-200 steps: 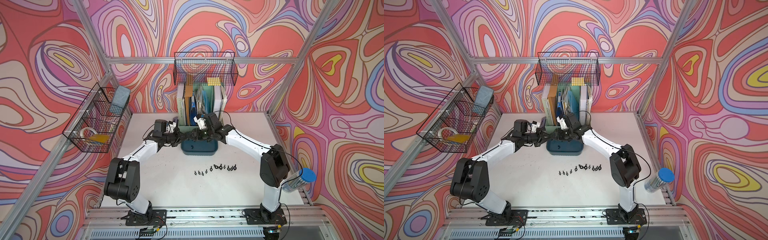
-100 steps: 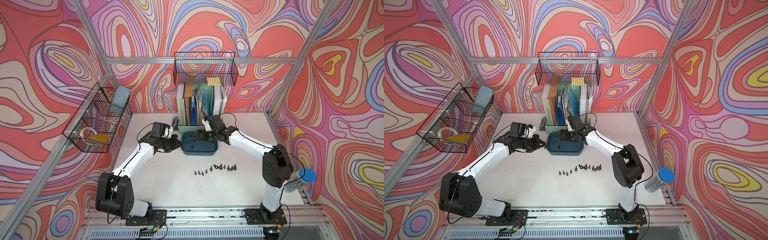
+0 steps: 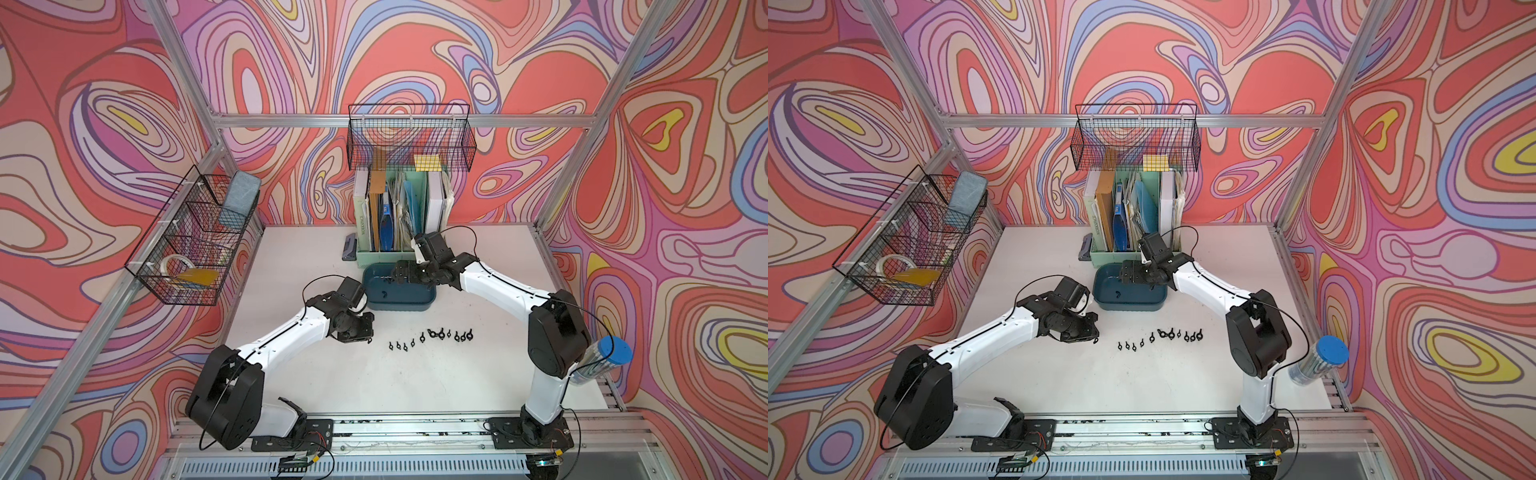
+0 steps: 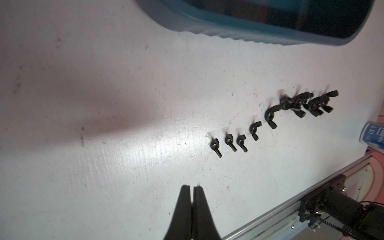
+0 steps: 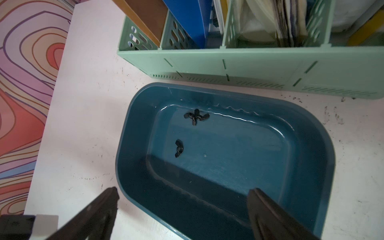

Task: Take out the wing nut from the storage box
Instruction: Place the wing nut at the center of the board.

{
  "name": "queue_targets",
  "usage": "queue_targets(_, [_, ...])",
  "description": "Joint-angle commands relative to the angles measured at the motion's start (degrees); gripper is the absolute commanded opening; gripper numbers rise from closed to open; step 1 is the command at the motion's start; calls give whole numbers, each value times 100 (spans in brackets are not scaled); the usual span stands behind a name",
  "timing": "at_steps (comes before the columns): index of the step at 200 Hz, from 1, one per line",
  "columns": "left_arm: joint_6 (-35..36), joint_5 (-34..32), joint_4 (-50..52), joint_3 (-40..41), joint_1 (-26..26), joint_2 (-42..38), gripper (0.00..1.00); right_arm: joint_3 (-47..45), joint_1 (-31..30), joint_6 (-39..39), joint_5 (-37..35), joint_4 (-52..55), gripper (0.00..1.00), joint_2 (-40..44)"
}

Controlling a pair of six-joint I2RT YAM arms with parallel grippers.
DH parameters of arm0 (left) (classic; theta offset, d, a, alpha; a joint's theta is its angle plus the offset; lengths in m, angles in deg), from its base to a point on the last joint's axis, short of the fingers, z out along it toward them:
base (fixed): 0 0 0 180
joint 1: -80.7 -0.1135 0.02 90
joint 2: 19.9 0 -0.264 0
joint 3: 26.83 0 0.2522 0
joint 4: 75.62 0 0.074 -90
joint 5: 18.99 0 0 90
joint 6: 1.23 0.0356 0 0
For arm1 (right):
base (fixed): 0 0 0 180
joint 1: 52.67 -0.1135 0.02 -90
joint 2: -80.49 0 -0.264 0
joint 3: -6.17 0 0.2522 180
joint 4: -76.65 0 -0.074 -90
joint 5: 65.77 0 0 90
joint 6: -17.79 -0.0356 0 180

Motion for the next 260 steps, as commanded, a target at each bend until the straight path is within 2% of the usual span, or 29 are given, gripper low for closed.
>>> queue_targets(1, [-73,-538,-1,62,350,267,2,-95,23,21,-112,173,98,207])
queue_targets(71, [-278,-874,-22,-252,668,1105,1,-196,22,-7,-33,287,98,296])
queue_targets(168, [-188,-746,-134,-656,878,1737,4,-177,23,-53,118,304,98,208])
queue_targets(183, [-167,-747,-89,-676,894,1784,8,-154,26,-39,113,313,98,191])
queue_targets(216, [-104,-738,-20,-698,901,1702,28,-31,23,-6,173,325,98,88])
queue_targets(260, [103,-1026,425,-1009,891,1488,36,204,22,95,317,314,96,-140])
